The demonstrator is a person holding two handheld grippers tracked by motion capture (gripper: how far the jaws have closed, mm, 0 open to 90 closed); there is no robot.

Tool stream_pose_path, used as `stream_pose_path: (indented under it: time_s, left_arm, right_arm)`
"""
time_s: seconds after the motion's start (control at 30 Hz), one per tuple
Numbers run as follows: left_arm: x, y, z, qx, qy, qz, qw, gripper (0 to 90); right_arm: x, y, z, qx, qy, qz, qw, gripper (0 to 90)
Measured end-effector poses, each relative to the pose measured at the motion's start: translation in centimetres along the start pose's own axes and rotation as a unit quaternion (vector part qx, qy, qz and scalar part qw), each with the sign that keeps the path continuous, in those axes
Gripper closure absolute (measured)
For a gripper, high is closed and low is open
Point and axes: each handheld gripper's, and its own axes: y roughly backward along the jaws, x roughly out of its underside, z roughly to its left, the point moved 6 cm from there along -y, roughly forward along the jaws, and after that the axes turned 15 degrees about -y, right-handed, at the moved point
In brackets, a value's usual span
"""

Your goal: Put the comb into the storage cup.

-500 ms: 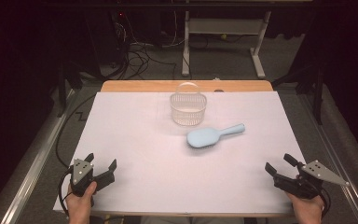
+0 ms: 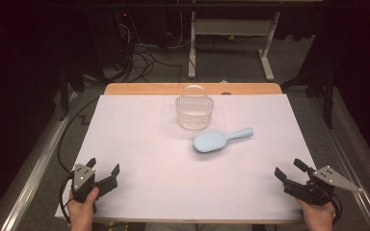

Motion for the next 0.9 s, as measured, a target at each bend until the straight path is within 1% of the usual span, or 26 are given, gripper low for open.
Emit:
stream_pose_path:
  time_s: [0.23,0.37,0.4,0.57,0.7,0.9]
  left_arm:
    - [-0.05,0.06,-0.09,-0.002,-0.003,0.0,1.0,15.6]
    - [-0.05,0.03,-0.11,-0.001,-0.002,-0.002,1.0,15.6]
    - [-0.05,-0.03,-0.17,0.0,-0.003,0.0,1.0,15.6]
    - [-0.11,-0.08,-0.4,0.003,-0.007,0.001,1.0,15.6]
    - [-0.11,-0.14,-0.49,0.005,-0.007,0.001,1.0,15.6]
    - [-0.1,-0.14,-0.5,0.005,-0.008,0.001,1.0,15.6]
  right_arm:
    - [0.08,0.06,0.26,-0.008,0.002,0.003,1.0,19.4]
    - [0.07,0.03,0.29,-0.007,0.001,0.003,1.0,19.7]
    - [0.01,0.1,0.3,-0.007,-0.001,0.0,1.0,19.7]
    - [-0.03,0.1,0.22,-0.01,-0.005,-0.001,0.9999,19.8]
    - [0.03,-0.05,0.33,-0.012,-0.002,0.002,0.9999,20.0]
    - [0.0,-0.05,0.44,-0.014,-0.002,0.001,0.9999,20.3]
